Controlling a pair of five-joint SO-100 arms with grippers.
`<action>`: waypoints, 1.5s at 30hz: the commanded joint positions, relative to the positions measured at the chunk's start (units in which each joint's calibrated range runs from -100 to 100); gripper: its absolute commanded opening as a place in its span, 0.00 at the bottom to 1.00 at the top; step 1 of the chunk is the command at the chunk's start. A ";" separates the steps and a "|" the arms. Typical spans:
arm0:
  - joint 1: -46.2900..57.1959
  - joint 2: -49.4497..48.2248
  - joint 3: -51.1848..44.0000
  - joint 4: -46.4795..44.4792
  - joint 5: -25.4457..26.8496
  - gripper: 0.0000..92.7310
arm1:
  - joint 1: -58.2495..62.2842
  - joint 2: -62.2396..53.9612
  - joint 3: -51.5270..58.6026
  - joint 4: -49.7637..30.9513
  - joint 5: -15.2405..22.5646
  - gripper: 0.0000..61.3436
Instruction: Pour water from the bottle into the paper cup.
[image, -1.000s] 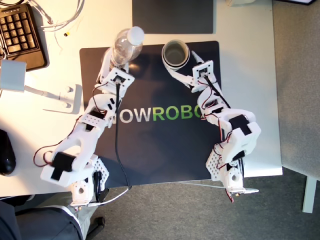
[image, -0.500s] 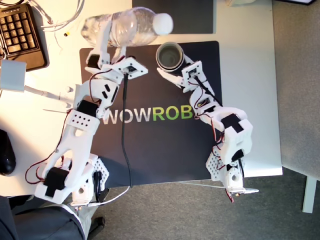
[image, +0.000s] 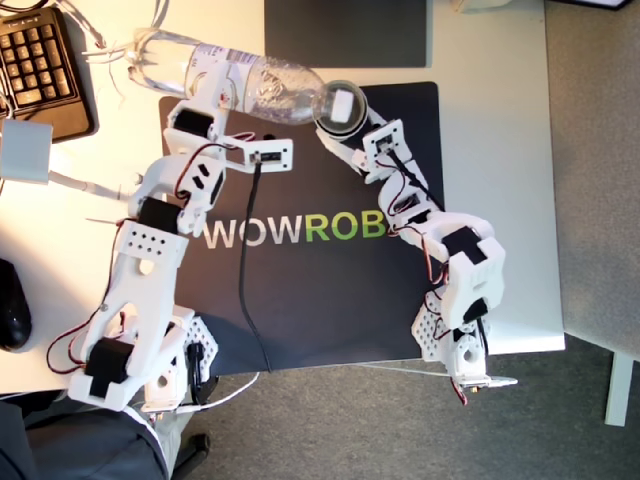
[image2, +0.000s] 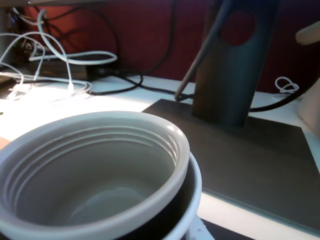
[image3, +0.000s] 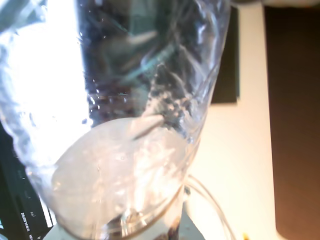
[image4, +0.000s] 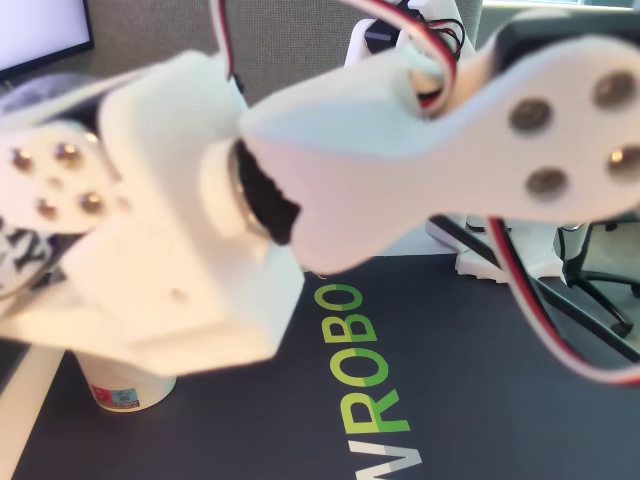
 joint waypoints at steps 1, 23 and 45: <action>-2.45 -9.43 -12.75 6.95 -4.05 0.00 | 3.12 -8.89 -4.51 2.51 1.12 0.00; 0.17 4.64 -30.47 17.54 -7.67 0.00 | -4.05 -14.55 20.03 -16.53 1.17 0.00; -0.09 -0.57 -26.93 16.07 -0.54 0.00 | -5.01 -27.52 20.57 0.14 -1.90 0.00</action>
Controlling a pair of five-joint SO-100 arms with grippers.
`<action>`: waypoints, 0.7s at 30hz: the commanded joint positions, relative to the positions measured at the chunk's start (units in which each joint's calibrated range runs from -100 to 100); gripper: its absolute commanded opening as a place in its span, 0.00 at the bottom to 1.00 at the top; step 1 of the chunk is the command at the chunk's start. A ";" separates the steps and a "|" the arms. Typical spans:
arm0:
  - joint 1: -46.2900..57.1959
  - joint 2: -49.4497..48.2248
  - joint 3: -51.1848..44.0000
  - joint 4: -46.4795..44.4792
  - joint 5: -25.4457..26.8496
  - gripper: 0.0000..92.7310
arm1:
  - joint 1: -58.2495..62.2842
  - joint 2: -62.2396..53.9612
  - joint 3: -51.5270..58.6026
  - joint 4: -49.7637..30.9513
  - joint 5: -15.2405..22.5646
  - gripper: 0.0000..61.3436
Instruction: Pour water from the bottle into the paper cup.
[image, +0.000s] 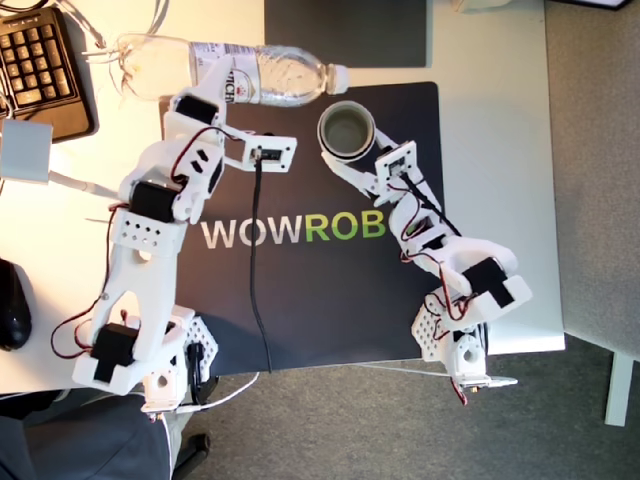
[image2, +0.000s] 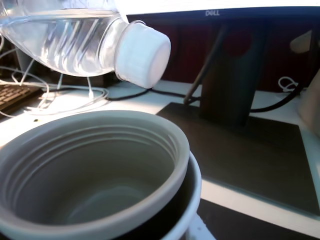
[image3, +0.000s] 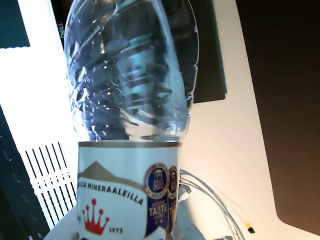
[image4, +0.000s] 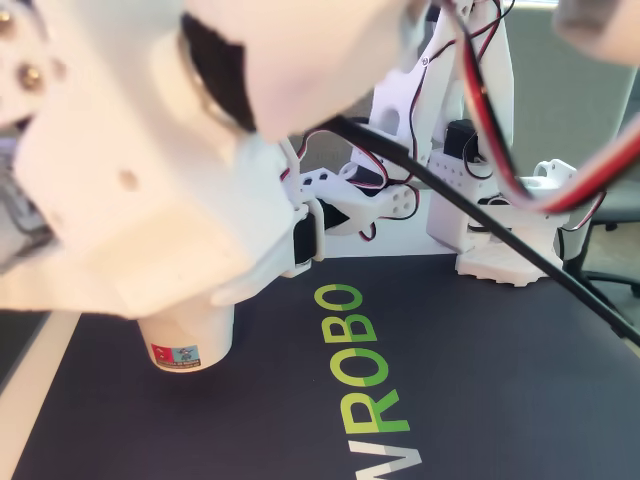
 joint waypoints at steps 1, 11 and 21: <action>-0.68 -7.54 -6.72 -1.43 2.44 0.00 | -1.99 -8.51 -0.31 2.09 -0.63 0.00; 4.29 -7.37 -6.90 0.20 3.27 0.00 | -4.38 -8.94 -5.67 5.61 -0.34 0.00; 5.08 -9.71 -5.08 2.56 3.32 0.00 | 1.36 -6.88 -15.85 8.06 -0.49 0.00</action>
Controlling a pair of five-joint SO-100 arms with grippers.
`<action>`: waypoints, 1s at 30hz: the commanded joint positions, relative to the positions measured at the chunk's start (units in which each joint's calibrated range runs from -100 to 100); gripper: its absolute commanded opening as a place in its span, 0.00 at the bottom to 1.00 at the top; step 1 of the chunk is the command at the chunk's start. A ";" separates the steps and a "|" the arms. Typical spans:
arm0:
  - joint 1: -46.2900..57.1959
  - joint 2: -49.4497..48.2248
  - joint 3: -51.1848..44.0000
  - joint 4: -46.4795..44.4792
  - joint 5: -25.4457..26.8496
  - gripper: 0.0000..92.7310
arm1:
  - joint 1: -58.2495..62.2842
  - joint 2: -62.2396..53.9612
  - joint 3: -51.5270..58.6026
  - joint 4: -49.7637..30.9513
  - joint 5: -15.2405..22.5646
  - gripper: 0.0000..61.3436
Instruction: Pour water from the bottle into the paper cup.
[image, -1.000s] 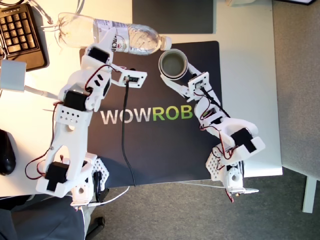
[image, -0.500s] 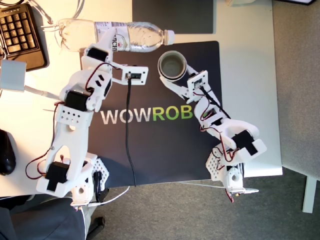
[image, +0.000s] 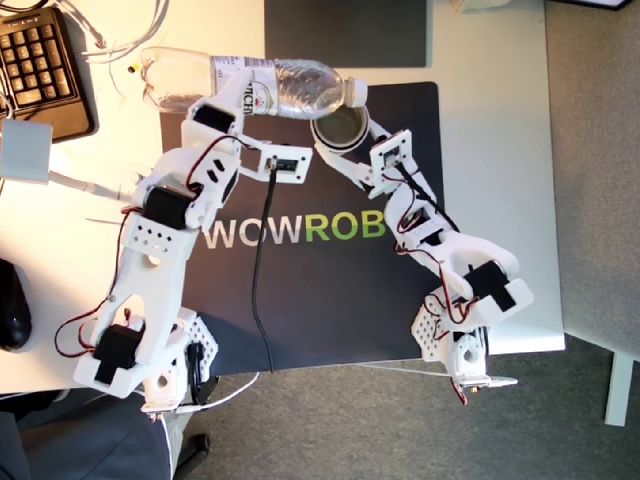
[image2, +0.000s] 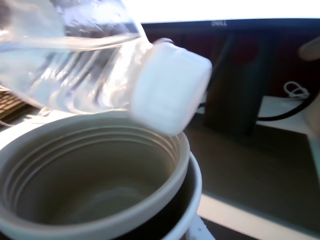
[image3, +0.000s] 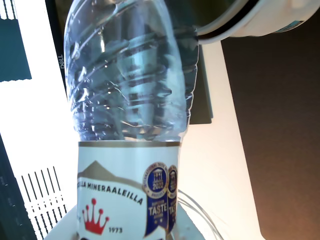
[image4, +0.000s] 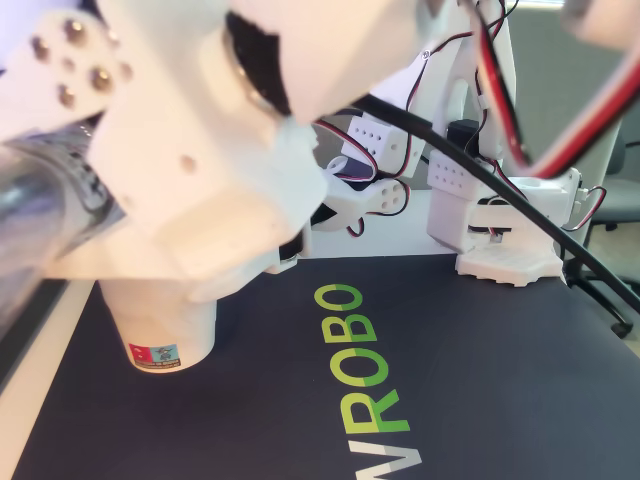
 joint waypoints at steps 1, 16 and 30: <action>0.72 -9.54 -4.99 0.20 0.83 0.00 | 2.54 -5.31 -9.82 1.41 -0.05 0.00; 1.24 -7.71 -10.99 1.91 0.93 0.00 | 4.57 -4.71 -9.63 1.49 0.20 0.00; 0.46 -7.71 -17.90 5.17 2.00 0.00 | 10.07 1.13 -11.63 -0.63 -0.29 0.00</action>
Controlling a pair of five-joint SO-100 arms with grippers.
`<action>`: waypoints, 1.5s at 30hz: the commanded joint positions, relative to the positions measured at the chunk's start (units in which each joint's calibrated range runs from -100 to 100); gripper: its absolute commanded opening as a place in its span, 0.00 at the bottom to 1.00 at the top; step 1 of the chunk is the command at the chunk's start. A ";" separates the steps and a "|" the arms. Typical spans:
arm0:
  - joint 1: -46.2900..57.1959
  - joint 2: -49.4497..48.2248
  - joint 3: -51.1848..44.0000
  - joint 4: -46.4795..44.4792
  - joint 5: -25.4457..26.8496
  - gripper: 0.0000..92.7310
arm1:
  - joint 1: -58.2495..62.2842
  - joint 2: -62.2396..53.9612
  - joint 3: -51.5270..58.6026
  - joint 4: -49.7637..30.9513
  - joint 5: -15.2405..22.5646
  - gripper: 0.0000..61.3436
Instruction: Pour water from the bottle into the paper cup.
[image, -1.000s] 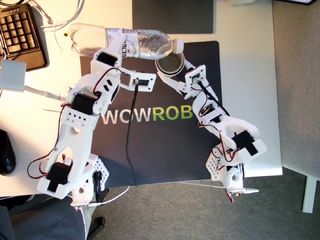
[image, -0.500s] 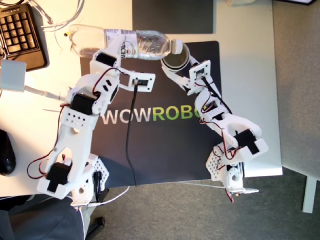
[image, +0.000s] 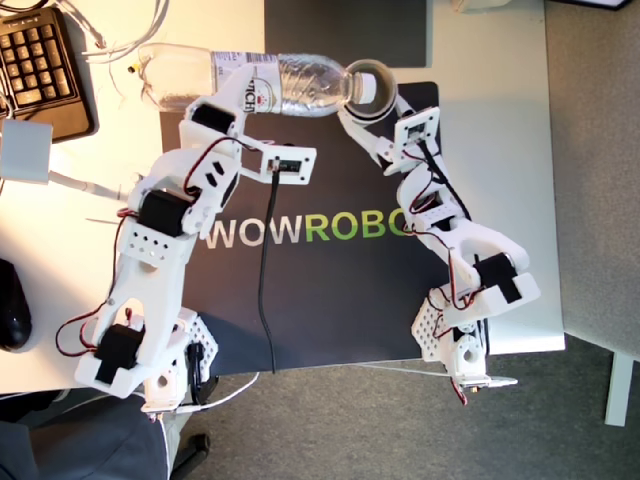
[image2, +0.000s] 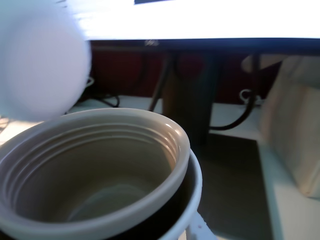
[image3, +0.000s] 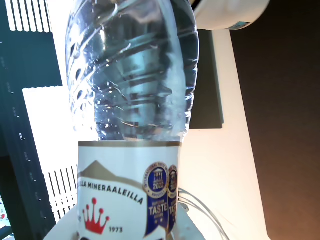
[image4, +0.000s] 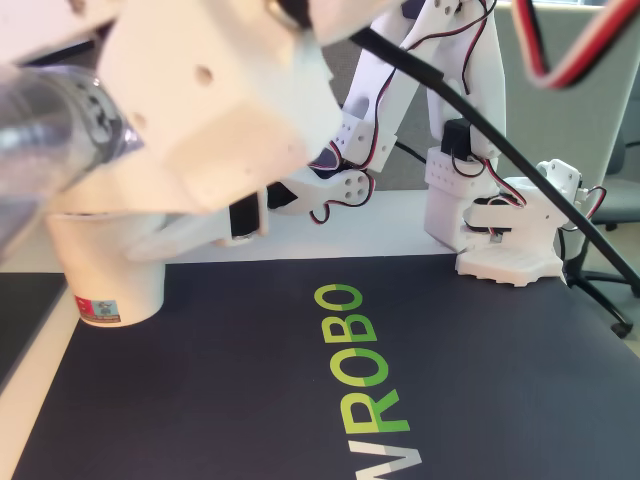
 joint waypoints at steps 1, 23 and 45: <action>-0.65 -7.71 -10.19 0.29 0.88 0.00 | 1.44 -0.18 -4.70 -3.24 -0.49 0.00; -1.44 -6.06 -8.19 -0.29 0.93 0.00 | -4.30 10.98 -3.52 -11.90 5.67 0.00; -1.70 -7.71 -3.56 -0.20 0.34 0.00 | 2.87 9.44 -11.60 -10.43 4.15 0.00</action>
